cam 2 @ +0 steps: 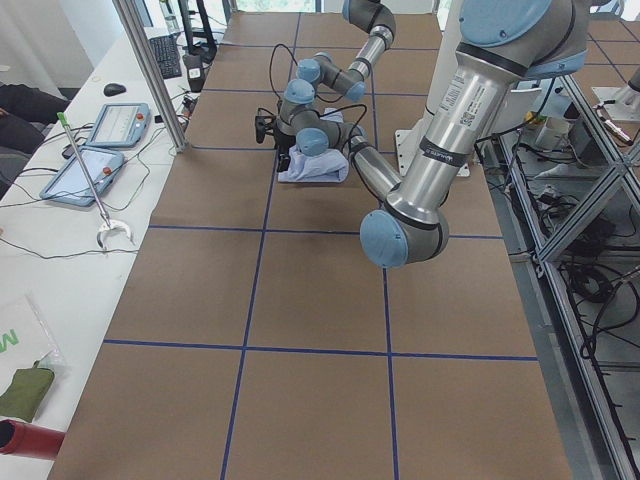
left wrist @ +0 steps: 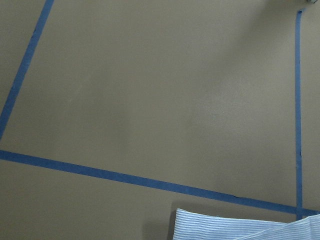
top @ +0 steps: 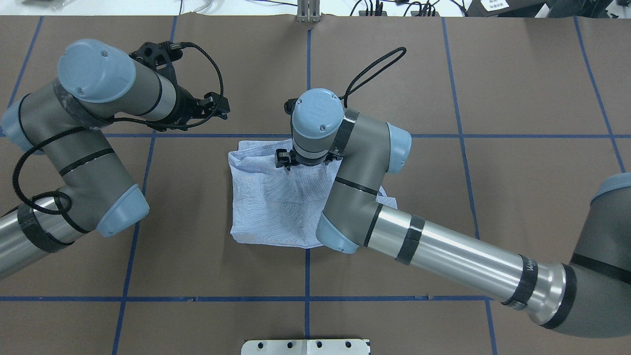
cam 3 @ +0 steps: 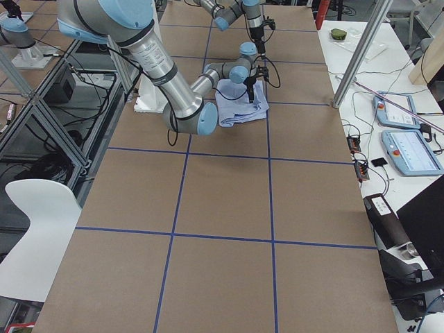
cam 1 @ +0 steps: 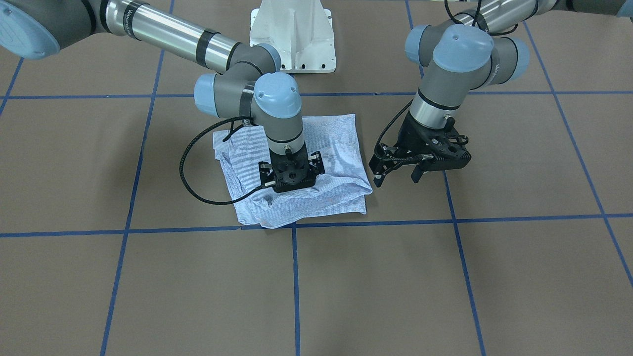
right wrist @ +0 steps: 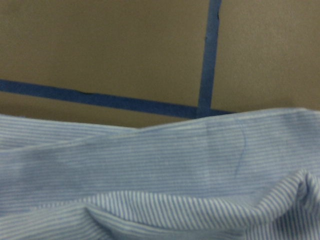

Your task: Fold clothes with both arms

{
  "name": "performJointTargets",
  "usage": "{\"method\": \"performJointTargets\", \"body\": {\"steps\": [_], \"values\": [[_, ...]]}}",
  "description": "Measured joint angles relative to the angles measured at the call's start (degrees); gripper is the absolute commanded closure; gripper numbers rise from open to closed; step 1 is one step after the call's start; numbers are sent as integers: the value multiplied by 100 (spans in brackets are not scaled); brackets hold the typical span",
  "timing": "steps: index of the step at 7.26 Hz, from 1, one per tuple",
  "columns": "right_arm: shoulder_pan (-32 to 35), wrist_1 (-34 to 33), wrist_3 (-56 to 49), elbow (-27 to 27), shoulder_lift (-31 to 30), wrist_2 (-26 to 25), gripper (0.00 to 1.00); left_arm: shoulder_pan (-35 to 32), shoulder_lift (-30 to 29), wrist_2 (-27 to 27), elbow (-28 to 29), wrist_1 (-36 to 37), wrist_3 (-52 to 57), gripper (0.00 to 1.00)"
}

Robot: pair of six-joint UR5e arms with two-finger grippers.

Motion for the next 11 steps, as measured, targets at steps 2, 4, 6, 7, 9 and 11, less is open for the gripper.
{"method": "performJointTargets", "body": {"steps": [2, 4, 6, 7, 9, 11], "values": [[93, 32, -233, -714, 511, -416, 0, -19, 157, -72, -170, 10, 0, 1], [302, 38, -529, -935, 645, -570, 0, -33, 194, -110, -223, 18, 0, 1], [830, -9, -833, -695, 609, -53, 0, -171, 325, -233, -249, 8, 257, 1], [1276, -81, -1087, -404, 401, 499, 0, -381, 434, -429, -262, 4, 618, 1], [2203, -613, -2057, 518, -389, 1406, 0, -1022, 712, -937, -251, 2, 1730, 1], [3166, -1785, -3529, 1535, -1179, 1982, 0, -1907, 1085, -1478, -212, 42, 3188, 1]]}}
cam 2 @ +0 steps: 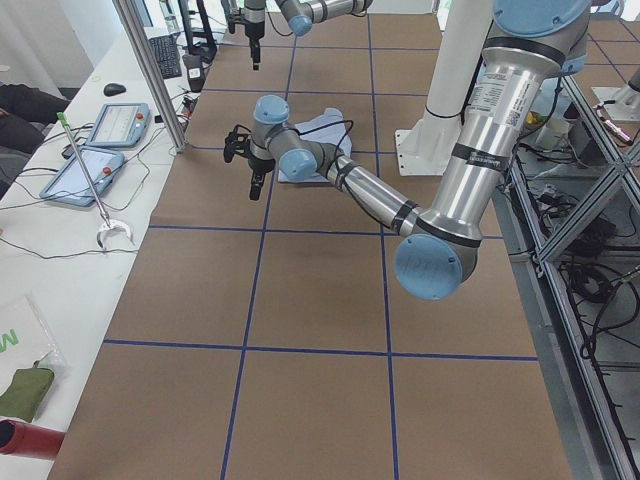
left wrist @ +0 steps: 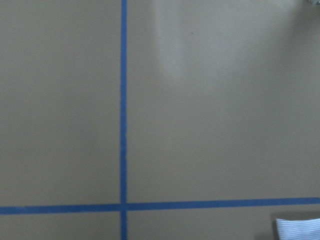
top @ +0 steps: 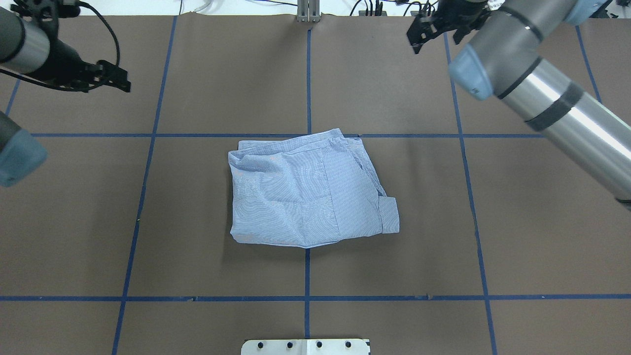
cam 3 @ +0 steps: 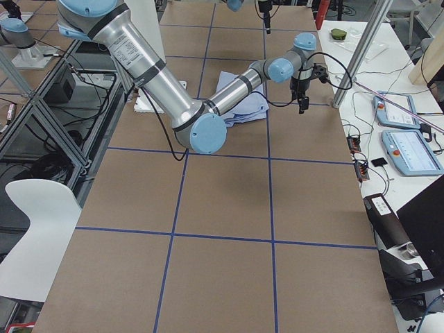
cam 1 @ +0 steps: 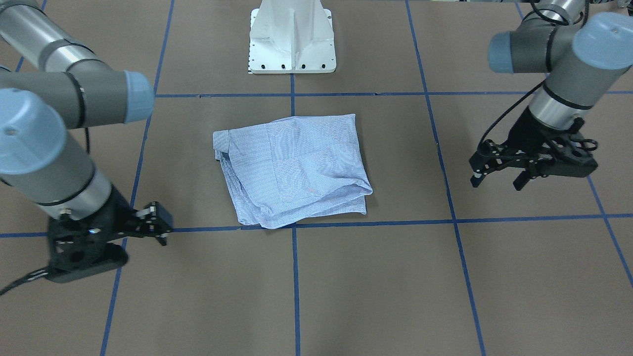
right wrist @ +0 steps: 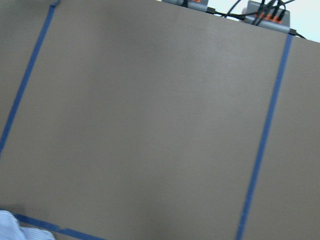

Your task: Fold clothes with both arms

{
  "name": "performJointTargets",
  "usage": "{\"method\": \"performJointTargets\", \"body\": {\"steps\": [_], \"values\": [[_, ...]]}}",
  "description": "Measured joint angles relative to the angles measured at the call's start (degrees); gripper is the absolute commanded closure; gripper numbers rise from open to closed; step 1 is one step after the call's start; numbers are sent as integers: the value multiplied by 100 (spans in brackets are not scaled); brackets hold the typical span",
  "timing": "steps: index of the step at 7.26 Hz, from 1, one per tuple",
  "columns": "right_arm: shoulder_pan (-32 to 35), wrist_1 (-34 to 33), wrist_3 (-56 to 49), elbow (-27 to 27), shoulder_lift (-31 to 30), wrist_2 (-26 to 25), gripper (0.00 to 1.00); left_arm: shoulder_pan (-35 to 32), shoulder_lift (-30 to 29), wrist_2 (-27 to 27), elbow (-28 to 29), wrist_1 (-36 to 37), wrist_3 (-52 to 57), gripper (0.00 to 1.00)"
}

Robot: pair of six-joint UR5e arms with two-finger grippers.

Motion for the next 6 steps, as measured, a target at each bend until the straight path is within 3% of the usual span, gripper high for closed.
{"method": "performJointTargets", "body": {"steps": [1, 3, 6], "values": [[542, -475, -832, 345, -415, 291, 0, -518, 215, -212, 14, 135, 900, 1], [1532, -809, -2313, 672, -1427, 756, 0, -1437, 702, -384, 13, 545, 2768, 0], [2688, -897, -3385, 928, -2688, 908, 0, -2256, 1545, -732, -71, 586, 3774, 0]]}}
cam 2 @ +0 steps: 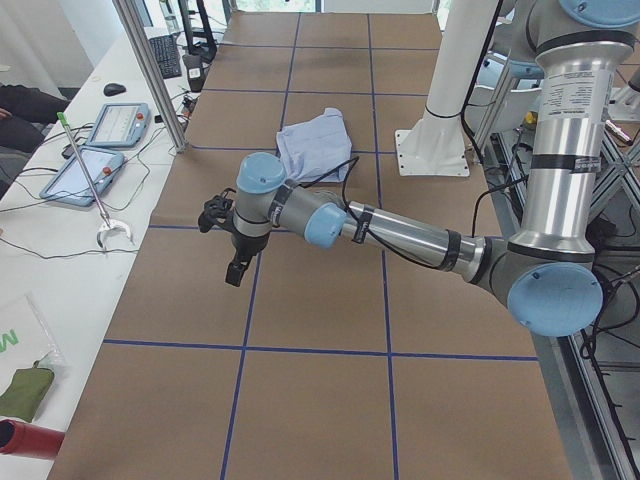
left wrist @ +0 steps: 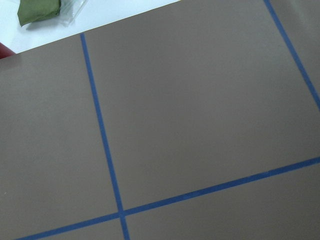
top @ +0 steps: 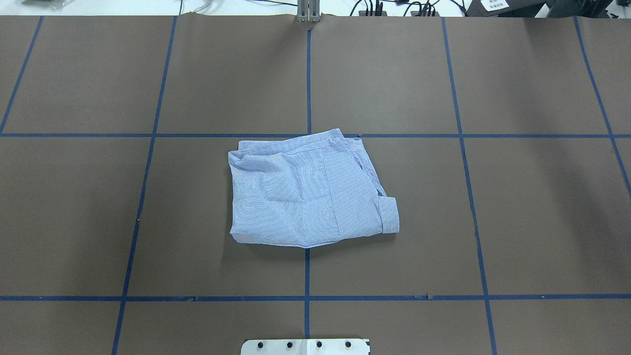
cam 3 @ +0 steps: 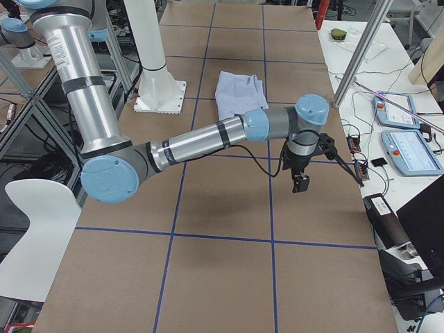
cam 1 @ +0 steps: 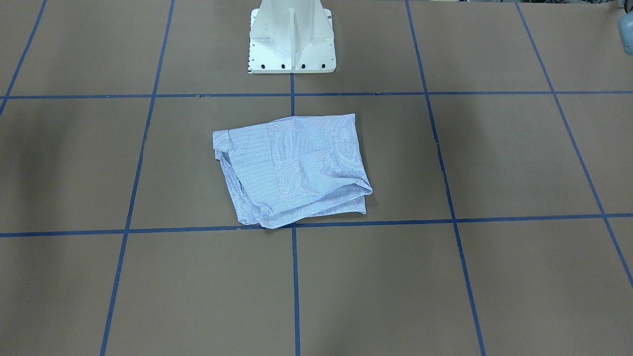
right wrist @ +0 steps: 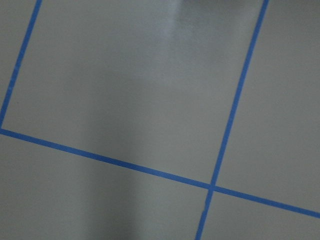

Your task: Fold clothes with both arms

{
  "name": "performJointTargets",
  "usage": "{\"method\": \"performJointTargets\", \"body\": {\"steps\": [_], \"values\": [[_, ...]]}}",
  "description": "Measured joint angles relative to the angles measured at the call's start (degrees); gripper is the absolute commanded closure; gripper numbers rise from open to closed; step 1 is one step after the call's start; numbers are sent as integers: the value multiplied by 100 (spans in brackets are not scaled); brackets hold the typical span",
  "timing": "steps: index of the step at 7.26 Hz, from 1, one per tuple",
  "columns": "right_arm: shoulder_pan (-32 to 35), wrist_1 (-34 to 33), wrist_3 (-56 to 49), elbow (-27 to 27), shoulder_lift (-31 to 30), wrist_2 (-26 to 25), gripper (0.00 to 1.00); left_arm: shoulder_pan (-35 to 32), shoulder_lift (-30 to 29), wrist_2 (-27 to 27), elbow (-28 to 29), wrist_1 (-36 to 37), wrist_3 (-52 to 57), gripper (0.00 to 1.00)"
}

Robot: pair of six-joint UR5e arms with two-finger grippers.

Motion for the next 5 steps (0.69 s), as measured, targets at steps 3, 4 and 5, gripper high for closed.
{"method": "performJointTargets", "body": {"steps": [3, 4, 5], "values": [[300, 166, -45, 169, -839, -34, 0, -396, 218, -155, 24, -311, 56, 0], [338, 222, -71, 222, -1053, -42, 0, -437, 252, -141, 64, -381, 68, 0], [366, 253, -87, 266, -1255, -64, 0, -451, 302, -122, 118, -389, 85, 0]]}}
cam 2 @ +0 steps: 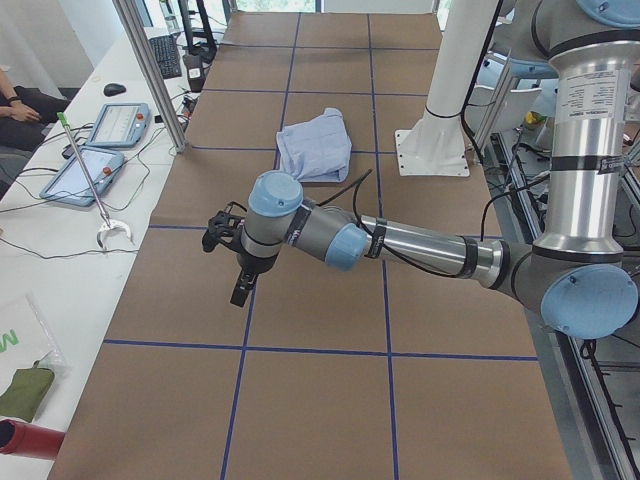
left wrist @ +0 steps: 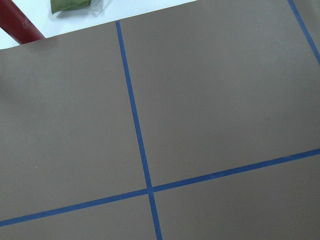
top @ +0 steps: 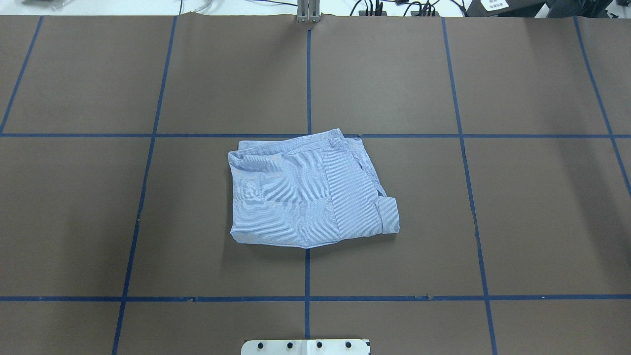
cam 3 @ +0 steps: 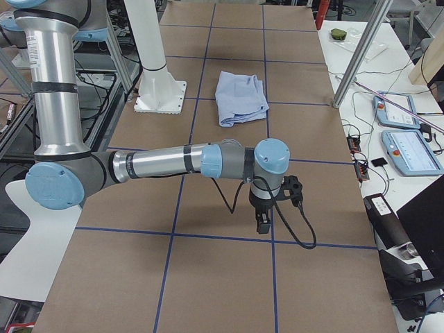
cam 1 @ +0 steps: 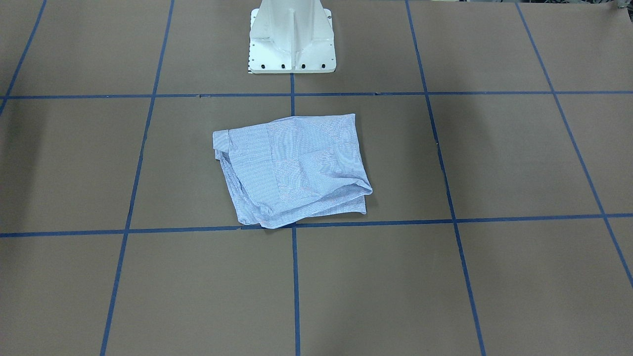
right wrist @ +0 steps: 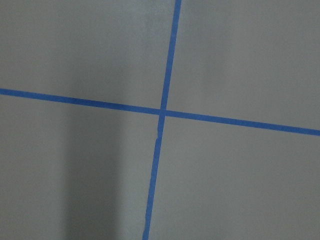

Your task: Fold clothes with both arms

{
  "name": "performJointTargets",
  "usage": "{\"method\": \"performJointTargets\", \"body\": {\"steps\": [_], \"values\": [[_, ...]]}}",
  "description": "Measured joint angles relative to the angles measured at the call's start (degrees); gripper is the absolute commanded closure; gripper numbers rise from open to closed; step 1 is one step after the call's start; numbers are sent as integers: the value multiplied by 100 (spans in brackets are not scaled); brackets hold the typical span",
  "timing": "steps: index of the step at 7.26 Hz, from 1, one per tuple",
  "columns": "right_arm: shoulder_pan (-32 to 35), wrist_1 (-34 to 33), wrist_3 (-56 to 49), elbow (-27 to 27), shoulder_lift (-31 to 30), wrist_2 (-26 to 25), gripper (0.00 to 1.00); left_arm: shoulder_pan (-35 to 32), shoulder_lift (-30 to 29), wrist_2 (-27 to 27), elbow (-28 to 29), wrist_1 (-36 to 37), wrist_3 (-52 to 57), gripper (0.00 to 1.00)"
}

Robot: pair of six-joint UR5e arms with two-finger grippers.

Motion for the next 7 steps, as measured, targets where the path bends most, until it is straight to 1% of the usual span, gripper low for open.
{"method": "performJointTargets", "body": {"steps": [2, 4, 7], "values": [[32, 19, 43, 55, -307, 6, 0, 11, 296, 11, 228, -6, 18, 1], [50, 16, 96, 133, -520, 38, 0, 26, 434, -1, 408, 122, 14, 0], [54, 8, 147, 133, -663, 308, 0, 50, 424, -3, 497, 712, 23, 0]]}}
